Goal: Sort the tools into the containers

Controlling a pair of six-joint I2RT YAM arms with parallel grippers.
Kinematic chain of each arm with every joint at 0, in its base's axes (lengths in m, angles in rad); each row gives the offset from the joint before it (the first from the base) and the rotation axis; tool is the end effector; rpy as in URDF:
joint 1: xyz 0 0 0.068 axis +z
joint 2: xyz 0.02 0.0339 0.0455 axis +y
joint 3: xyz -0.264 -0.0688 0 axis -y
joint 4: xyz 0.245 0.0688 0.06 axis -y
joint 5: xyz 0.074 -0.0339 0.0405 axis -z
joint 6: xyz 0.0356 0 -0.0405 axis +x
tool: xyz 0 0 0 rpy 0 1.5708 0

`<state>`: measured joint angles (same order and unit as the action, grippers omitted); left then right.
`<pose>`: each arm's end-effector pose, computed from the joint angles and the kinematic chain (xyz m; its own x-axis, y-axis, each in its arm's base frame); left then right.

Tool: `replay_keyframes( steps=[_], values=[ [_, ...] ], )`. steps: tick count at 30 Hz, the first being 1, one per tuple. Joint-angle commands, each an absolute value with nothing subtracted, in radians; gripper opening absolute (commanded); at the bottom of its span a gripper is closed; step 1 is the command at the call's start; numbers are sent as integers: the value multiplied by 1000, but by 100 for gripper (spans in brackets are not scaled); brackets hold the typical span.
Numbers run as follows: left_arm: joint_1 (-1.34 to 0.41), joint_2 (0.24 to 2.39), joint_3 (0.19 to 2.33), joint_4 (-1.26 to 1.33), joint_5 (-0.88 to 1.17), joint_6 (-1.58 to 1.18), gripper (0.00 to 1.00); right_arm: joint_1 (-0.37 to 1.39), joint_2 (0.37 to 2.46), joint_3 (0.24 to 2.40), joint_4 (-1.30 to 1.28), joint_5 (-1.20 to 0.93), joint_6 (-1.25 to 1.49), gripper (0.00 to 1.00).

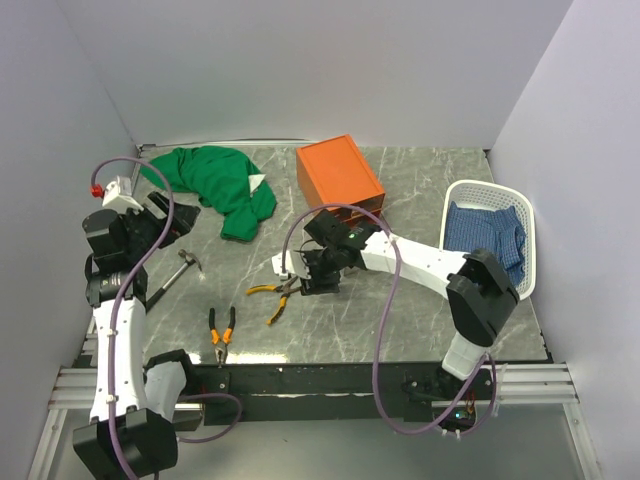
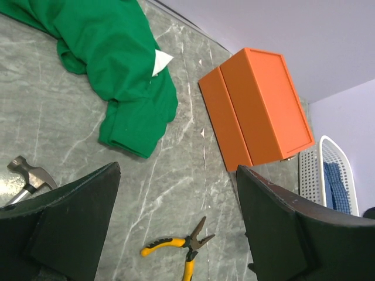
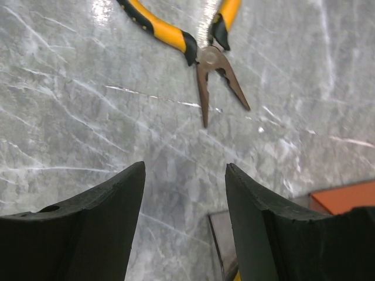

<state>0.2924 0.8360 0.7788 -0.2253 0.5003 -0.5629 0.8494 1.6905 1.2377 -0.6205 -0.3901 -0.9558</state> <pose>0.1889 0.0390 0.3259 -0.3262 -0.5872 -0.7408 0.0167 0.7800 -0.6256 0.2204 0.2711 0.2284 0.3303 -0.7683 -0.5483 -0.9439 -0.2652 -0.1970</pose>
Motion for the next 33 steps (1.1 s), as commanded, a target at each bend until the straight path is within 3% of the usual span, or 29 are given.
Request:
replay_keyframes(
  steps=[1, 27, 30, 33],
  values=[
    [307, 842, 821, -176, 520, -548, 87, 856, 1750, 1285, -588, -443, -1014, 64],
    [393, 851, 851, -215, 520, -540, 86, 919, 2037, 1482, -566, -462, -1058, 66],
    [399, 851, 856, -216, 518, -541, 86, 922, 2072, 1511, -615, -440, -1063, 63],
    [403, 856, 857, -209, 522, -549, 86, 922, 2092, 1531, -666, -430, -1063, 52]
  ],
)
